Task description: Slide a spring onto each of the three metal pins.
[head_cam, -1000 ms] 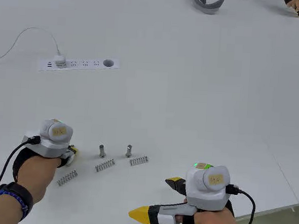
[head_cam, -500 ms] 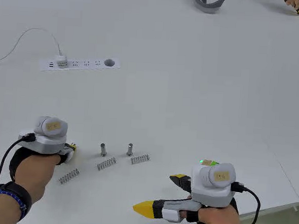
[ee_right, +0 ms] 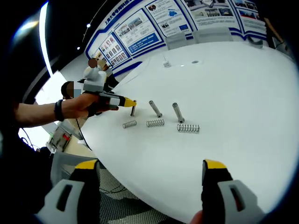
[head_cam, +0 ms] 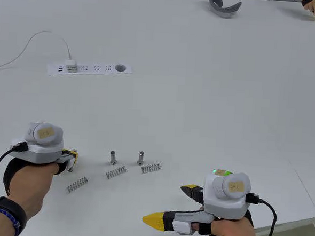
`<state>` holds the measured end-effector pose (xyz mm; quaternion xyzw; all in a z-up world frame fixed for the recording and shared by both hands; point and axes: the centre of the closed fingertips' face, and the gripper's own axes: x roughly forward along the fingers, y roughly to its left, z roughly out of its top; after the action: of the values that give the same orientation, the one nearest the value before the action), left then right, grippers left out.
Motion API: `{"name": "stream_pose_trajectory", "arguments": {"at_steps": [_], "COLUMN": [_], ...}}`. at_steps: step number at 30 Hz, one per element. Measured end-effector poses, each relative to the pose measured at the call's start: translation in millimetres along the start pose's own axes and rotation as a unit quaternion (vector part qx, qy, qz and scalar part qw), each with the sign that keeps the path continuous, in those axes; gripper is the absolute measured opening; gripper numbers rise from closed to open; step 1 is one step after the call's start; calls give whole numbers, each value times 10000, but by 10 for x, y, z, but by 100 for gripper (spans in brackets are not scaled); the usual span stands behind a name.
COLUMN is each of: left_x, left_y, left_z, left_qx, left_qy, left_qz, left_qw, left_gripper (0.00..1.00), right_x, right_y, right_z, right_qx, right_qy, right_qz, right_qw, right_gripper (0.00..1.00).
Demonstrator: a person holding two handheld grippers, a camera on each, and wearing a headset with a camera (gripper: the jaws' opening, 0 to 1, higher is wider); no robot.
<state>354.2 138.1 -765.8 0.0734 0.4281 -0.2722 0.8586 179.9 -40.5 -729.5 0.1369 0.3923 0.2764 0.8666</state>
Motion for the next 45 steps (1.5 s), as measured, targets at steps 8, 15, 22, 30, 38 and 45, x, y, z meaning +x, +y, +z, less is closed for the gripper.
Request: {"name": "stream_pose_trajectory", "arguments": {"at_steps": [8, 15, 22, 30, 38, 45], "left_x": [-128, -192, -188, -192, -192, -195], "left_y": [12, 25, 41, 18, -13, -46], "left_z": [-33, -76, -91, -98, -82, -77], "left_qx": [-50, -18, 15, 42, 93, 151], "left_qy": [-80, -94, -144, -233, -312, -383], "left_qz": [-6, 32, 39, 50, 55, 52], "left_qw": [10000, 9999, 9999, 9997, 9995, 9991], "left_gripper": [7, 8, 8, 8, 8, 8], "right_x": [8, 28, 40, 39, 36, 23], "right_y": [40, 80, 104, 118, 122, 105], "right_z": [1, 17, 23, 8, 2, -21], "right_qx": [-86, -144, -185, -197, -193, -157], "right_qy": [27, 48, 64, 99, 100, 104], "right_qz": [24, 69, 89, 103, 99, 82], "right_qw": [10000, 9999, 9998, 9997, 9997, 9998], "right_gripper": [92, 92, 92, 92, 92, 92]}}
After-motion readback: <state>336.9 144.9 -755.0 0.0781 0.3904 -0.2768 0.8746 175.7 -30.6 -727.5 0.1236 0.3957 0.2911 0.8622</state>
